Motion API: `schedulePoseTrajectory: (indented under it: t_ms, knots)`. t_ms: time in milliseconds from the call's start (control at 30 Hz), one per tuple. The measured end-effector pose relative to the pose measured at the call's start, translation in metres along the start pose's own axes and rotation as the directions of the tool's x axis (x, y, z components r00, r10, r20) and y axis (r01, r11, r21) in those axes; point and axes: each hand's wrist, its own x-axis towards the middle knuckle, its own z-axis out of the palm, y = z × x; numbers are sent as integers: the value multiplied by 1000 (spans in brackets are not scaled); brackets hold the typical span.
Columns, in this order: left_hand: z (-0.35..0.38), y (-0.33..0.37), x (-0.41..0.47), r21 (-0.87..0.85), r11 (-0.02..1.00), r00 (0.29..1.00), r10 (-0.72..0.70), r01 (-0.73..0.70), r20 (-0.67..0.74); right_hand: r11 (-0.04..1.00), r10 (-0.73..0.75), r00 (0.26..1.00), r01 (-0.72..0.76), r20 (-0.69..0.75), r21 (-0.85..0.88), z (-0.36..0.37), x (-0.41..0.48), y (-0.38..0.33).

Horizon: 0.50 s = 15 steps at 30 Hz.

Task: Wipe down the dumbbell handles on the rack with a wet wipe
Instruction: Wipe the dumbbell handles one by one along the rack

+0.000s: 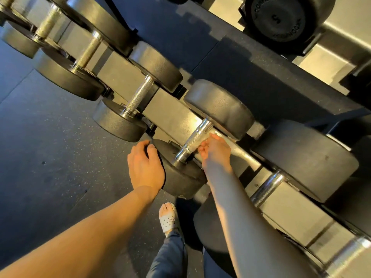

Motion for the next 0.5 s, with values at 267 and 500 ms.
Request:
schedulePoseTrajectory:
  t_ms: [267, 500]
  knots:
    - [0, -3, 2, 3, 1000, 1000, 12, -12, -1, 914, 131, 969, -37, 208, -404, -14, -1, 19]
    - [1, -2, 2, -16, 1000, 1000, 10, -10, -12, 995, -3, 974, 27, 228, -100, -10, 11, -12]
